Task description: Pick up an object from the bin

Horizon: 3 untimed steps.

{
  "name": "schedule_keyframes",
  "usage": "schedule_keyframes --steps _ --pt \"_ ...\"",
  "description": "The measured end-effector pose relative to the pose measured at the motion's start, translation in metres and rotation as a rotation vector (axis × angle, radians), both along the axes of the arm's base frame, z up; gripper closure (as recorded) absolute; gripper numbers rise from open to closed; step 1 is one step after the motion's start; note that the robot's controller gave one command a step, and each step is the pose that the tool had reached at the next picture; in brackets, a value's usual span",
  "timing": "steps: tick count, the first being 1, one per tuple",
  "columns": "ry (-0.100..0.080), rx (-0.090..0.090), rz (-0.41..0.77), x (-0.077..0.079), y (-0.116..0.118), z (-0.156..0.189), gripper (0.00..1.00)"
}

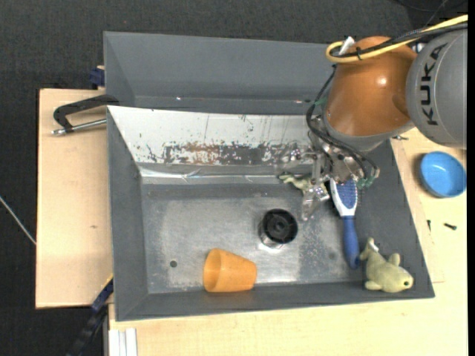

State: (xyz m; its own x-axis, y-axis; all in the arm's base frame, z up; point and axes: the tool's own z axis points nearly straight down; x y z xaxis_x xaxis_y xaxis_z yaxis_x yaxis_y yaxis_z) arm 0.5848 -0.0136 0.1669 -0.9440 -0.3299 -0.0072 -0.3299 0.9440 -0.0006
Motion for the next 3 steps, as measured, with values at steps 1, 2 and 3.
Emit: schedule_keyframes --steps 1,2,3 --pt "-0.001 -0.003 0.247 -0.034 0.03 -0.094 0.0" --pt "-0.011 0.0 0.247 -0.032 0.032 -0.091 1.0" --pt "-0.007 -0.007 0.515 -0.017 -0.016 0.076 1.0"
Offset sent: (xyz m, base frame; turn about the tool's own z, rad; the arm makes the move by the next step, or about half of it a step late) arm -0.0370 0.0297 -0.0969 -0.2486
